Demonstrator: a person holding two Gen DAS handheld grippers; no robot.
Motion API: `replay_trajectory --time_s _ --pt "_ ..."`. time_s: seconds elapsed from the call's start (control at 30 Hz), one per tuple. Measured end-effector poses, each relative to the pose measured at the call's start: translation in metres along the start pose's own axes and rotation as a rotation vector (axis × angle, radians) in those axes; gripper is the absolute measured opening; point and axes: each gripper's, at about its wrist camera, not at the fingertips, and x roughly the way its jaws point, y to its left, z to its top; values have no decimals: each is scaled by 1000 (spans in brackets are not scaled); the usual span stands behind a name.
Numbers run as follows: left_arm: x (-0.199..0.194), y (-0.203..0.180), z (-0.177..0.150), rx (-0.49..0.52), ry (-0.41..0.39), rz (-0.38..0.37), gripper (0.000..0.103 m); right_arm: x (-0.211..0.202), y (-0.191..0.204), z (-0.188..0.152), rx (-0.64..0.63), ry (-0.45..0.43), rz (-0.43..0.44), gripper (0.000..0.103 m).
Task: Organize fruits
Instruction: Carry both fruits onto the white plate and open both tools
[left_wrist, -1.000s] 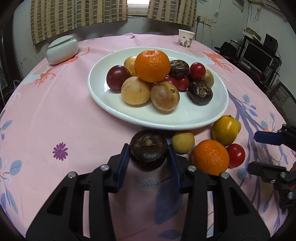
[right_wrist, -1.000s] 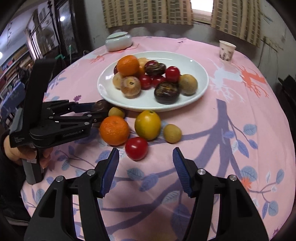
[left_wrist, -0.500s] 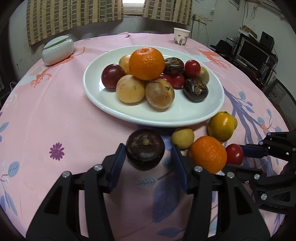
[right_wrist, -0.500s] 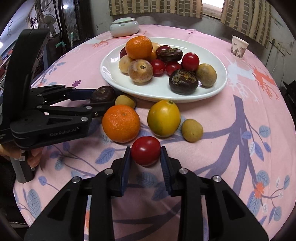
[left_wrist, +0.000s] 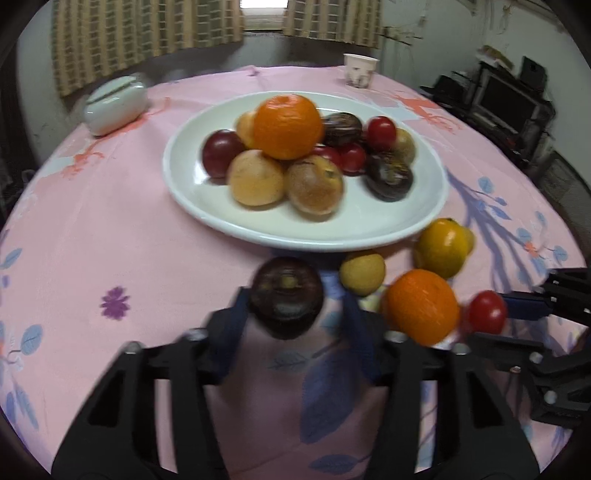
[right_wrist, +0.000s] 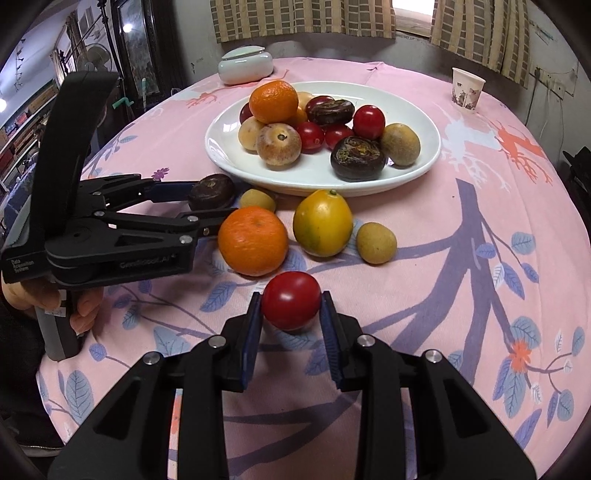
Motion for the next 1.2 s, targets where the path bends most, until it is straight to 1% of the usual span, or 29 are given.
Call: replay_trajectory --time_s 0.07,0.13,0.23,0.33,0.5,0.67,0.77,0.93,1.07,1.2 --pt "-1 4 0 -23 1 -20 42 -2 0 -1 4 -3 -1 32" --pt "-3 3 0 -15 11 -13 41 -4 -1 -1 8 -8 -2 32" --pt "-12 0 2 -16 11 -31 41 -12 -2 -2 12 -25 -6 32" --pt "-33 -2 6 -12 -29 -8 41 -23 -6 1 18 -51 -13 32" --pt "-71 -3 19 -2 -106 -16 41 -47 -13 16 19 -120 -39 32" --pt "-86 -5 43 16 -153 -27 42 -61 -15 43 1 -198 -41 32" --pt "-76 -5 56 19 -148 -30 42 -53 -14 63 -22 -204 -24 32" --pt "-43 4 66 -10 -92 -36 42 -15 -11 91 -50 -134 -10 32" --pt "-25 13 70 -9 -60 -24 42 7 -10 103 -62 -98 2 32" --pt "-14 18 76 -2 -52 -16 42 24 -13 111 -62 -72 2 32"
